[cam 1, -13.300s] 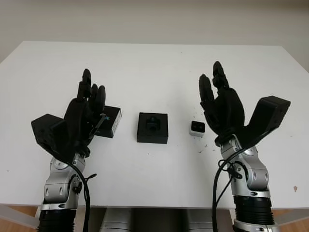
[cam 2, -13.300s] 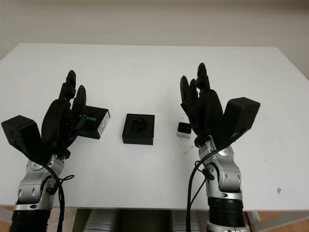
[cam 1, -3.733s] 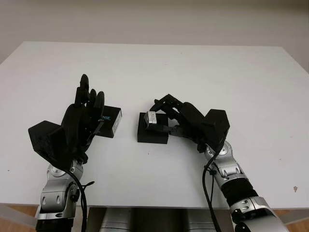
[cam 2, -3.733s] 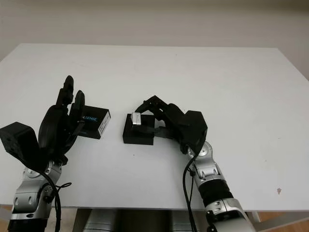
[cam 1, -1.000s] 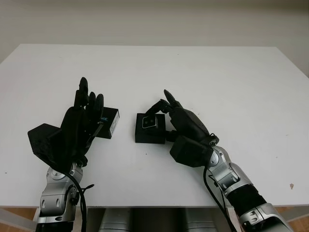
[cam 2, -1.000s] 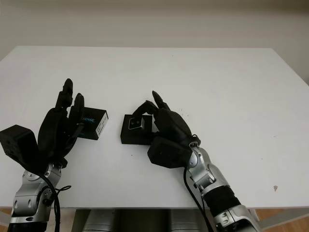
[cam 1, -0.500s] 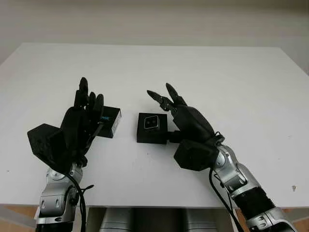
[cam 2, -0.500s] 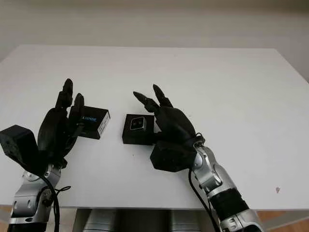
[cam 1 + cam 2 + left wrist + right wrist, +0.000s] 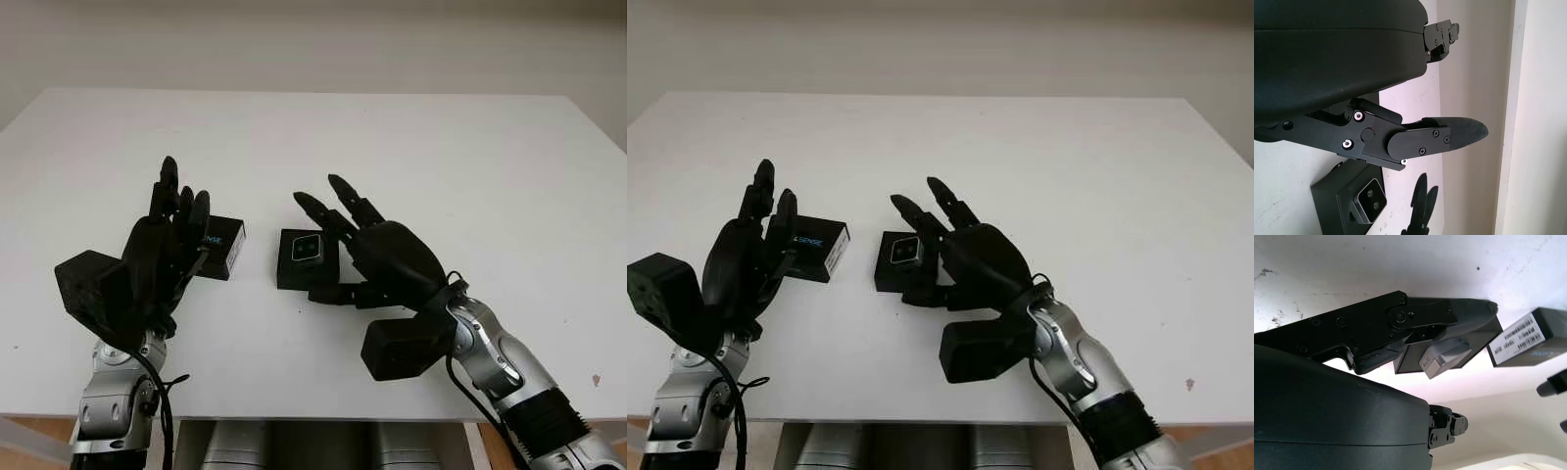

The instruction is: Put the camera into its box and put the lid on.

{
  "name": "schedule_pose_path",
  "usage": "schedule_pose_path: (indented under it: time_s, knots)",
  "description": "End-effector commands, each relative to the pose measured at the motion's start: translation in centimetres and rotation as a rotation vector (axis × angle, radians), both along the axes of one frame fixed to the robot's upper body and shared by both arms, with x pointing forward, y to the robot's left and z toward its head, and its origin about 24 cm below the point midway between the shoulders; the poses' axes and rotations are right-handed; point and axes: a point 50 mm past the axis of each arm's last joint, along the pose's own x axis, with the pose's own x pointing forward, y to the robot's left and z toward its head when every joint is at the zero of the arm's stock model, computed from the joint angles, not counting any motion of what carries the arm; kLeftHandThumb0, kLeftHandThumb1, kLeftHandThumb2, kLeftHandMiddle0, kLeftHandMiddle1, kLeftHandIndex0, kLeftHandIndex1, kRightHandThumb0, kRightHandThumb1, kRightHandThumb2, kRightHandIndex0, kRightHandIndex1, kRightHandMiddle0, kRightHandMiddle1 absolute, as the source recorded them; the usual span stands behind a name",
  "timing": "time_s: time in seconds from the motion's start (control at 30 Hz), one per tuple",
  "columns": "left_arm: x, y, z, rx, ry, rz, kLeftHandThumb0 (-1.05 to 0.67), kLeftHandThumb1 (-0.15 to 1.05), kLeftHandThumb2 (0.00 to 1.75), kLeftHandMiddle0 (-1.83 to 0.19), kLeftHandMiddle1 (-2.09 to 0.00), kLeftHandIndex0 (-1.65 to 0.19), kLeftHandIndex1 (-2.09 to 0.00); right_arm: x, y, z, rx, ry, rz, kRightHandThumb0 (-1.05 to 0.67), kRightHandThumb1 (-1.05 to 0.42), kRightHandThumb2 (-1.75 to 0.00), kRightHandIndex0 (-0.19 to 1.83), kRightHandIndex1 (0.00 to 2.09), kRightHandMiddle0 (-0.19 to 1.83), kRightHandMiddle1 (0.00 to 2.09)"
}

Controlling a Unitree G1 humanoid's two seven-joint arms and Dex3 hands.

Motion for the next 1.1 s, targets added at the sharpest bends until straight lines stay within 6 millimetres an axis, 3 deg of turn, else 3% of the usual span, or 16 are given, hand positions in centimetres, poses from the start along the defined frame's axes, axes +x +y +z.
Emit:
schedule_pose_path:
  time_s: [0.0,1.07]
  knots:
    - [0.0,0.0,0.5,0.008,-0.017,0.000,-0.66,1.05,0.49,0.13,-0.05,0.17,-0.05,0.1,0.1,0.2,-0.021,-0.018,0.012,-0.86,-1.05,-0.38,-0.15,0.05,0.05,0.07]
    - [-0.3,0.3,0.6,0.006,-0.015,0.007,-0.65,1.05,0.49,0.13,-0.05,0.17,-0.05,-0.4,-0.5,-2.9,-0.179,0.122,-0.005,-0.86,-1.05,-0.40,-0.12,0.05,0.10,0.06]
